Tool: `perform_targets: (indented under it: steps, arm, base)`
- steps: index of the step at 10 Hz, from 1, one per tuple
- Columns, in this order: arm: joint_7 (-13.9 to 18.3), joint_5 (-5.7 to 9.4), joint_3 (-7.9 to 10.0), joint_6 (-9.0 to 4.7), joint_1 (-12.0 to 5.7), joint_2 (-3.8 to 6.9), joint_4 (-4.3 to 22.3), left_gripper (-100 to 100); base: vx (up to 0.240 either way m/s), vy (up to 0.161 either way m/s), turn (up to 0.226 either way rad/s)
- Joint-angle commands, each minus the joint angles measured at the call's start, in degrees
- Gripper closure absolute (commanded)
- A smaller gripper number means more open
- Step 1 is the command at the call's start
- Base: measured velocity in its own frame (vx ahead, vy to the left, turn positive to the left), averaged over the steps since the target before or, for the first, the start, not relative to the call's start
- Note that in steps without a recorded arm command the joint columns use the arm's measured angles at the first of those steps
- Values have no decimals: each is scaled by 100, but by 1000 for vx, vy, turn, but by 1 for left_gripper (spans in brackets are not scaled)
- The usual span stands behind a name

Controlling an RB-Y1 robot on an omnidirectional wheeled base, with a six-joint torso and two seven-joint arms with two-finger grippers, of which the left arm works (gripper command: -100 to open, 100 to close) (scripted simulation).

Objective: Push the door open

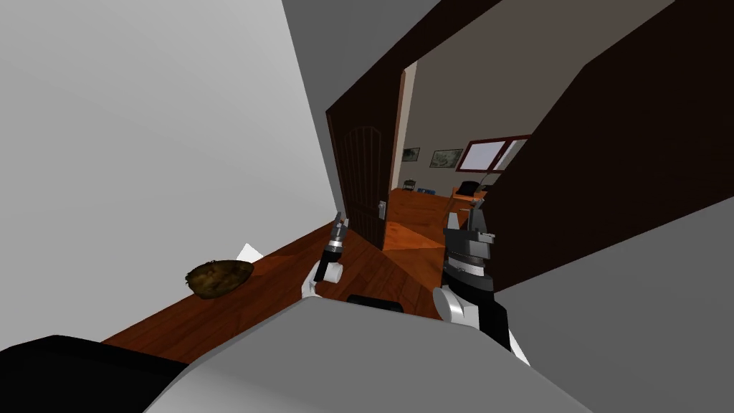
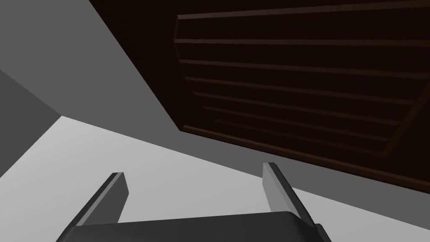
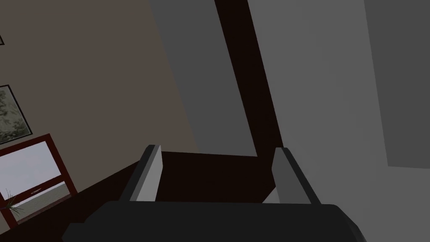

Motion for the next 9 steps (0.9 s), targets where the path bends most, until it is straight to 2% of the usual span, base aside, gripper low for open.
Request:
perform_targets:
  steps: [1,9]
  arm:
    - [11,-21,-97,89,-130,4,232,-100]
    - [135,-67,-468,423,-942,69,1610,-100]
  base:
    - [87,76,-119]
    - [86,68,-102]
